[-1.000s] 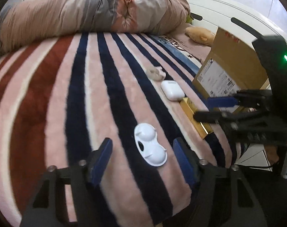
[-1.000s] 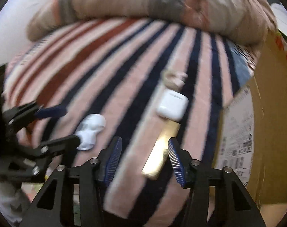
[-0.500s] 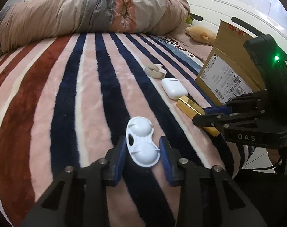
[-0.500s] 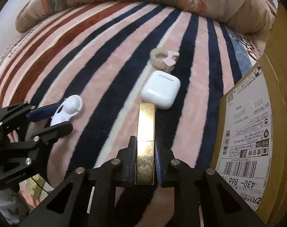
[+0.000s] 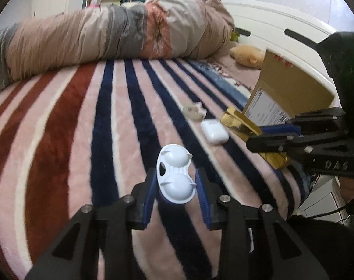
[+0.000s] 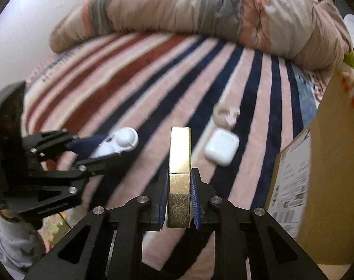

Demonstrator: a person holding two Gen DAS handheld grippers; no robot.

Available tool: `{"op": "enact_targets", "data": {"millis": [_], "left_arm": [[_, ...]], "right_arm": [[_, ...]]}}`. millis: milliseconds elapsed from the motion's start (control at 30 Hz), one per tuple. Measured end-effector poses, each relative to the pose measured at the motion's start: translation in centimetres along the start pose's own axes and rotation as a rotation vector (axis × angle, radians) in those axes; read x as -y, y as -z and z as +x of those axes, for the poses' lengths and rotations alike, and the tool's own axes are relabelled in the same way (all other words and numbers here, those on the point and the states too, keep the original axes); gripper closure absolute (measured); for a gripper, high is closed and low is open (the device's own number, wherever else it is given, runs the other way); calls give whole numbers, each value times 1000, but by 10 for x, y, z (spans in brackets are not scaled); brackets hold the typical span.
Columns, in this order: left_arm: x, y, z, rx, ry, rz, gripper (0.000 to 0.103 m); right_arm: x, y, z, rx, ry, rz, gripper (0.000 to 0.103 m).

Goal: Organize rigid objects
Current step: 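Carry the gold stick and lens case into the box and open both grippers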

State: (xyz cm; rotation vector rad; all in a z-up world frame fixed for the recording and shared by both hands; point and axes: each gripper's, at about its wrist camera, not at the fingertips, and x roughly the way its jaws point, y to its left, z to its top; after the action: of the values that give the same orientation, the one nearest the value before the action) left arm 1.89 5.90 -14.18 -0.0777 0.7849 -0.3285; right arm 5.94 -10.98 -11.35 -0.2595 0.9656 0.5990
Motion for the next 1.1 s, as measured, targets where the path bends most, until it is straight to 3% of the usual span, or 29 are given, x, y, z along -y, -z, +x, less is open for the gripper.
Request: {"op": "enact_targets", "data": {"millis": [300,533,633,800,967,1100], "left_arm": [[56,-59,-56,141,54,122,73],[129,-111,-58,168,171,228,73],[162,-128,-47,151,188,281,73],[211,-148,-14,58,201,364,73],[237,-153,15,-46,223,379,73],[243,-149,27,-84,199,397,73]], "right_arm": [[34,-10,-96,224,-4,58,89],[107,10,-145,313,52,172,89],[138,21,-154,328,80,213,89],[177,34,-147,287,95,236,89],[203,33,-123,209,115,233,89],[210,38,-118,202,103,243,89]]}}
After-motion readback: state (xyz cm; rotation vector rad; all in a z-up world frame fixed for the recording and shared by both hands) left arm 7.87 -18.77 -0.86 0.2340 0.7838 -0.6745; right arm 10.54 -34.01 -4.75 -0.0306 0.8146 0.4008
